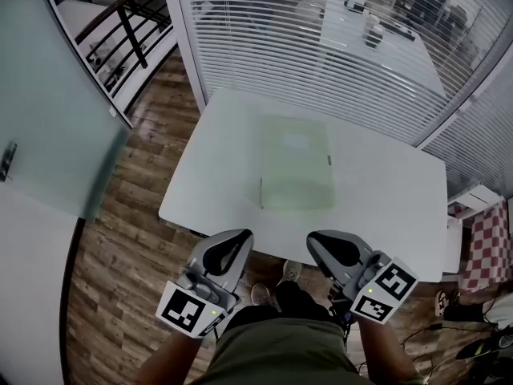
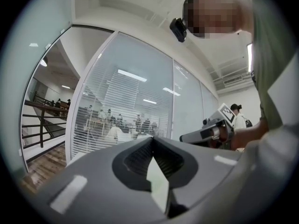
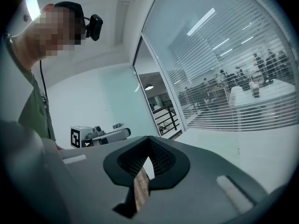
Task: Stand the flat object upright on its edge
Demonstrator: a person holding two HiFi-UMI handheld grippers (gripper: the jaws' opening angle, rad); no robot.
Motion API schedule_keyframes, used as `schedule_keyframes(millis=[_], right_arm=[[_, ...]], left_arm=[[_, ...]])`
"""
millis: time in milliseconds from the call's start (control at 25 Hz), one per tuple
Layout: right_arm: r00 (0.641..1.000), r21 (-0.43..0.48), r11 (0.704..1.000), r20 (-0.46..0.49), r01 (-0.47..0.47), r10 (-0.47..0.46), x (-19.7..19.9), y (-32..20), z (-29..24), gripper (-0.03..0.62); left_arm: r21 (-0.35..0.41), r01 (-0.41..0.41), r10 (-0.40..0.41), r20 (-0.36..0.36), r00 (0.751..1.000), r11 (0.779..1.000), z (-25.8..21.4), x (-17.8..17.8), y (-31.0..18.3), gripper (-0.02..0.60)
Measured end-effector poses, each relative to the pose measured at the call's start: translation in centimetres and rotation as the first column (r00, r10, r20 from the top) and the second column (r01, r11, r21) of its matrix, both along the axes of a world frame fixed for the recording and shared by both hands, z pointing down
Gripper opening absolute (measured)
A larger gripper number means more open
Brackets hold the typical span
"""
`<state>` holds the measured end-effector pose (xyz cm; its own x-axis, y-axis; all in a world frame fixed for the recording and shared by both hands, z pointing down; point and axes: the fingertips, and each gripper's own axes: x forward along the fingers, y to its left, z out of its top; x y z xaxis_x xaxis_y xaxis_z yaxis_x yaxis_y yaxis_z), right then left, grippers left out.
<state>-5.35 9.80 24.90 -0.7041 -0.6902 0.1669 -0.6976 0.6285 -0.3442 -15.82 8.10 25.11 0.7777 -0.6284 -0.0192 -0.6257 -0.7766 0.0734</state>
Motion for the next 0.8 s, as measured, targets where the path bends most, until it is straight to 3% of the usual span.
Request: schedule_keyframes(millis=[480,800], right_arm=[[0.999,-0.045,0.999,0.036,0.000,0.002,4.6,-5.4,2.1,0.011],[0.998,-0.098,0.995,0.066,0.010,-0.004,8.9,-9.4,4.5,0.011]], left_arm=[[-0.061,0.007,-0.006,0.016,1.000,0.998,1.4,4.8,-5.4,0.000],[-0.092,0.026,-0.018,0.092,0.996,0.995,4.0,8.4,-9.3,0.000]])
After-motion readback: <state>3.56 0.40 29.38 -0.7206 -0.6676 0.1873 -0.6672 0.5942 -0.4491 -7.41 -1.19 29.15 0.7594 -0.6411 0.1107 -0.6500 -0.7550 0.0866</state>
